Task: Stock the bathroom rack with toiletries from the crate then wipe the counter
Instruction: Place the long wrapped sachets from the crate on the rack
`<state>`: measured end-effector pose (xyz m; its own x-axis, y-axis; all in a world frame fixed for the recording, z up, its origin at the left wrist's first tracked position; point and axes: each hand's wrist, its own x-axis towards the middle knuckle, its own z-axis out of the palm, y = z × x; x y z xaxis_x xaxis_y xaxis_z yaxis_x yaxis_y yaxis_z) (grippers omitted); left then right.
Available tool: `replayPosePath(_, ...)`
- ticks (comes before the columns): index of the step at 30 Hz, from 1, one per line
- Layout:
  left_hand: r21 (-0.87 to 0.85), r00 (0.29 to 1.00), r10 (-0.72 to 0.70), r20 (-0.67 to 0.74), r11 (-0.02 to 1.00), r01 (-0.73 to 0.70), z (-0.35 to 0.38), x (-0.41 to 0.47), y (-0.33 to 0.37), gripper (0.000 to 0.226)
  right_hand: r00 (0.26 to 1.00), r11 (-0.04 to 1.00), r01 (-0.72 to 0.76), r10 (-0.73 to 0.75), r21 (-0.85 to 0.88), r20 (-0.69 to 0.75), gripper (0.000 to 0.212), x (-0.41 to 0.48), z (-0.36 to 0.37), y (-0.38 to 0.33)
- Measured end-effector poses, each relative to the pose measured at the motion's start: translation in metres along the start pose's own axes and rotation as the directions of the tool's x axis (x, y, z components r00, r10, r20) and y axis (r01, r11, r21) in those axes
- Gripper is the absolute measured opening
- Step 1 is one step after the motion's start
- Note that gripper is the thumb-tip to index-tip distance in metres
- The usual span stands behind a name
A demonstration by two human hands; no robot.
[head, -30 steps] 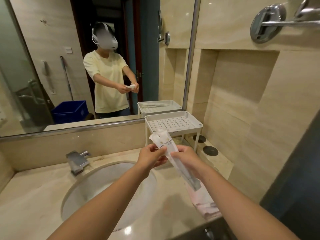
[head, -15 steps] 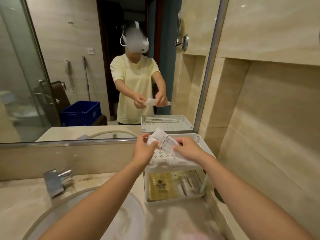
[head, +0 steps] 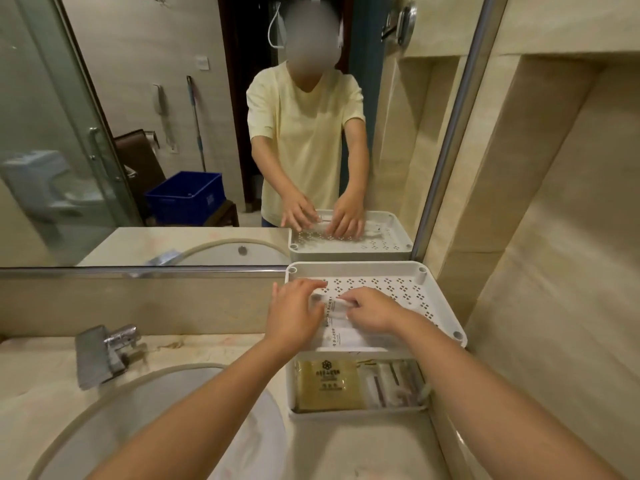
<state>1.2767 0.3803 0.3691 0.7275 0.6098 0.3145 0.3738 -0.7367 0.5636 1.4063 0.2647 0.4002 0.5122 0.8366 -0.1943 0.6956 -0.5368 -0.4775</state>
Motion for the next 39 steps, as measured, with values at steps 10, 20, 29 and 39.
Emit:
replayPosePath(10,0.174,0.995,-0.033,0.091,0.985,0.017,0.008,-0.002,-0.001,0.029,0.994,0.989,0.008,0.008,0.150,-0.108,0.029,-0.005,0.009,0.006)
replayPosePath(20,0.178,0.992,-0.011,0.129,0.984,-0.012,-0.005,-0.016,0.001,0.032,0.992,0.995,-0.027,0.038,0.098,-0.119,0.036,-0.018,0.017,0.001)
replayPosePath(29,-0.077,0.996,-0.087,-0.018,0.993,0.086,-0.035,-0.054,-0.012,0.038,0.939,0.968,0.143,-0.067,0.207,-0.337,0.041,-0.034,0.036,-0.036)
replayPosePath(39,-0.341,0.915,-0.364,-0.177,0.894,0.290,-0.097,-0.123,-0.077,0.036,0.905,0.886,0.380,-0.298,0.265,-0.304,0.043,-0.041,0.095,-0.140)
